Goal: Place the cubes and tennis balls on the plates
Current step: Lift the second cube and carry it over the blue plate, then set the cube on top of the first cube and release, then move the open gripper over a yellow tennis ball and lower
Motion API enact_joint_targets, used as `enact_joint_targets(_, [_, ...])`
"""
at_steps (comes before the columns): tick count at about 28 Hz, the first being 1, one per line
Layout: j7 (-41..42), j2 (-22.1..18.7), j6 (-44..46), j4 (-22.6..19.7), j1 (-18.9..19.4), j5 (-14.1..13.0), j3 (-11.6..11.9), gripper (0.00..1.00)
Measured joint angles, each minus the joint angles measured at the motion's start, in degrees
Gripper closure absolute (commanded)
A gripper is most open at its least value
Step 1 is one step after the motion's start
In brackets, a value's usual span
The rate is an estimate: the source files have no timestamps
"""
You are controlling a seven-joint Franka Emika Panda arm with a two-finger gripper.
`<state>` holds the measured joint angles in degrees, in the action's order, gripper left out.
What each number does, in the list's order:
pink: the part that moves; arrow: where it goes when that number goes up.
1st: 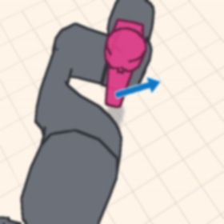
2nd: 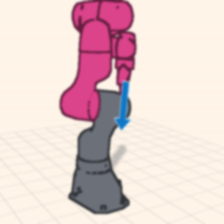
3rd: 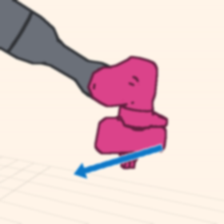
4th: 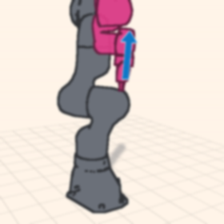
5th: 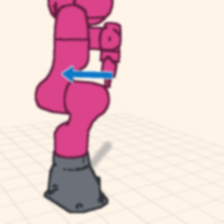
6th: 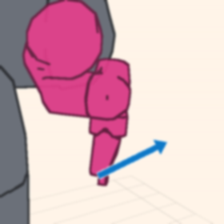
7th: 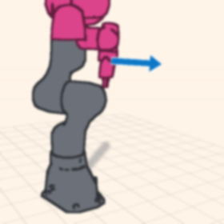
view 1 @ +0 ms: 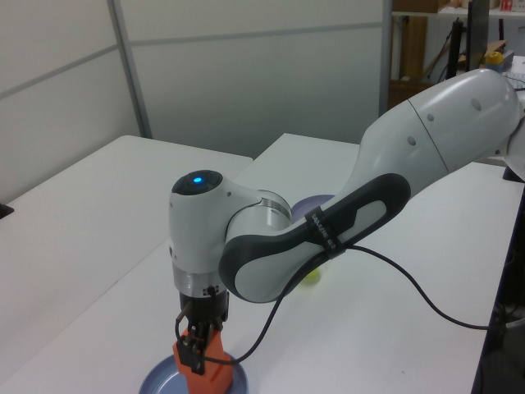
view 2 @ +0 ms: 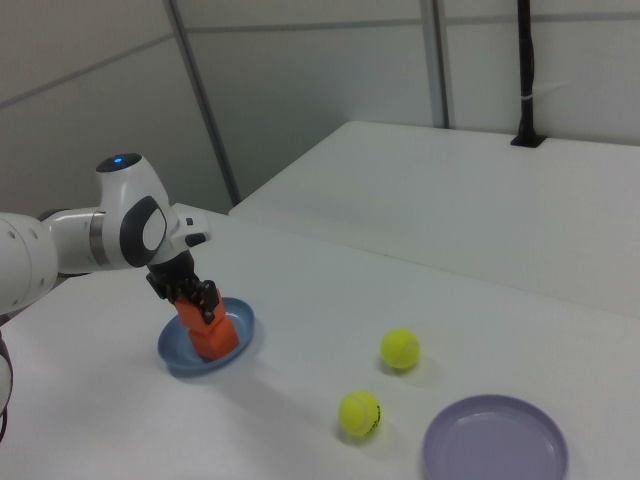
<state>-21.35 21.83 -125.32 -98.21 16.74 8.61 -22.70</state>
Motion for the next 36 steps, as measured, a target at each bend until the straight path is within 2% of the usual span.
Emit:
enact_joint_targets(5, [0.0, 0.02, 0.0, -0.31, 0.0, 0.03, 0.16, 1.0])
enact_joint_targets(6, [0.0, 0.03, 0.0, -0.32, 0.0, 0.05, 0.22, 0.95])
enact_joint_targets(7, [0.0, 0.03, 0.0, -0.32, 0.0, 0.09, 0.26, 0.72])
enact_joint_targets(8, [0.0, 0.03, 0.0, -0.32, 0.0, 0.17, 0.3, 0.33])
enact_joint_targets(9, [0.0, 0.03, 0.0, -0.32, 0.0, 0.24, 0.35, 0.01])
enact_joint_targets(20, [-2.09, -0.6, 3.63, 0.22, -0.01, 1.09, 0.49, 0.0])
enact_joint_targets(27, [-2.7, -5.7, 10.57, 2.11, -1.17, 0.98, 0.84, 0.0])
enact_joint_targets(31, [-1.64, -9.71, 13.91, 2.42, -4.31, -1.47, 0.96, 0.0])
enact_joint_targets(33, [-0.44, -11.97, 15.71, 2.46, -6.82, -3.66, 1.02, 0.0])
enact_joint_targets(36, [1.36, -14.46, 17.89, 2.45, -10.82, -5.37, 1.12, 0.0])
